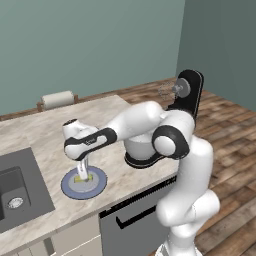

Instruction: Add butter and sugar cubes to the stand mixer bowl and then turn on the stand mixer to begin making frosting.

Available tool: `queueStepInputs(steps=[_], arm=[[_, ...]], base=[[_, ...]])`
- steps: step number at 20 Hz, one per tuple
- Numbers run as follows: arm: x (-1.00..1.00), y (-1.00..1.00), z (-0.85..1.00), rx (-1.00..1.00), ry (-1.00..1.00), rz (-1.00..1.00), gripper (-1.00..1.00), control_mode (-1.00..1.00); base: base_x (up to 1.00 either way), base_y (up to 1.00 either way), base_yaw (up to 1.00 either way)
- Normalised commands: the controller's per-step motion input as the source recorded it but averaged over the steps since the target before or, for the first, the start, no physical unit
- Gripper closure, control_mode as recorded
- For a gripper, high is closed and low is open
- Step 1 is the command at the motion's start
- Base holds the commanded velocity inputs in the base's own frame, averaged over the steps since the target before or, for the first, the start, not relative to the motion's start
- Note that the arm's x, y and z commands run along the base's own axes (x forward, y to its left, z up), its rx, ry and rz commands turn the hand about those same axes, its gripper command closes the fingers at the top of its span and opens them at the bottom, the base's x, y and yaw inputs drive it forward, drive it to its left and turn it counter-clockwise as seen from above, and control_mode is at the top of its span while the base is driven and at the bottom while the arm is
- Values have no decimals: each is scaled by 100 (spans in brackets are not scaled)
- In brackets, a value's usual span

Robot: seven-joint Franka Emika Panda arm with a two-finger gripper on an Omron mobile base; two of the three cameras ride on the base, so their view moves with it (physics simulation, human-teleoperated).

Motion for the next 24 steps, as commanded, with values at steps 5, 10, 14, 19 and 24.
queueStepInputs(steps=[5,10,14,19,24], arm=[[21,15,-42,-8,2,0,-100,-100],[22,18,-31,-6,0,0,-100,-100],[10,17,-24,-5,0,0,-100,-100],[-1,25,-19,-10,0,0,-100,-100],[-26,16,-36,-13,-7,0,-100,-100]], base=[[0,0,0],[0,0,0],[0,0,0],[0,0,0],[0,0,0]])
